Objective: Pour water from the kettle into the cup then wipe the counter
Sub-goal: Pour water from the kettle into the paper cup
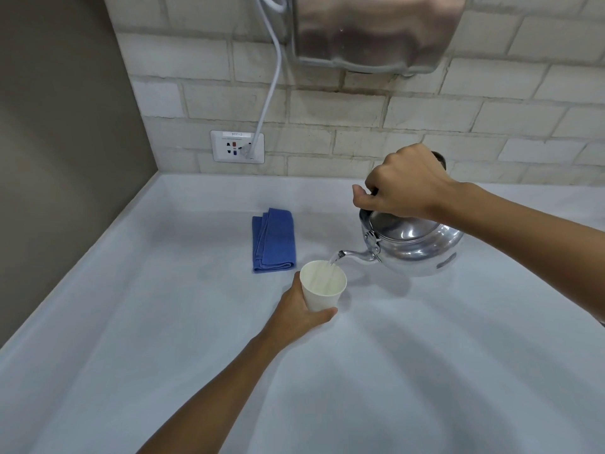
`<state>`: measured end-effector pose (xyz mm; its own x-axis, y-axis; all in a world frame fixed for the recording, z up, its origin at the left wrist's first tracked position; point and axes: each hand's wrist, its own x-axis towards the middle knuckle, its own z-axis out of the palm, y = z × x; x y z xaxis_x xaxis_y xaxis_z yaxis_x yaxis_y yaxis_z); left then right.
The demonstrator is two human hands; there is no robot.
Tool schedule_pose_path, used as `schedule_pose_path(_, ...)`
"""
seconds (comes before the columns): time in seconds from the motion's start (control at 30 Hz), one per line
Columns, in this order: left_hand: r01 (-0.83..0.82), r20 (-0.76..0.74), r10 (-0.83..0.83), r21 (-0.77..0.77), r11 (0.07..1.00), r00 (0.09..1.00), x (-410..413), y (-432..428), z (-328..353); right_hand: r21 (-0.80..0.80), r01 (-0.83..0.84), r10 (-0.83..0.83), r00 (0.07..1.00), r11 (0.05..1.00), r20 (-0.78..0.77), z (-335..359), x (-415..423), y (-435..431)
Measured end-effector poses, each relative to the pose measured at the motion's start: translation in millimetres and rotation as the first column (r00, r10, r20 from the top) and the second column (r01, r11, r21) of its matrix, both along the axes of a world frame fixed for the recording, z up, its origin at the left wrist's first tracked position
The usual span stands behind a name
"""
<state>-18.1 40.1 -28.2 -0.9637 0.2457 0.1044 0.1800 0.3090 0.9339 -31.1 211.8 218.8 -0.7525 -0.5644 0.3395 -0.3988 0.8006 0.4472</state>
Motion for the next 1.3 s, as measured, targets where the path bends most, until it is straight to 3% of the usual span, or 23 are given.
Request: schedule_pose_path(1.3,0.005,0.012,-0.005,-0.001,1.000,1.000,1.9,-1.0,3.4,0.048,-0.030,0.031,1.000,0.998,-0.006,7.9,1.6,-2.9)
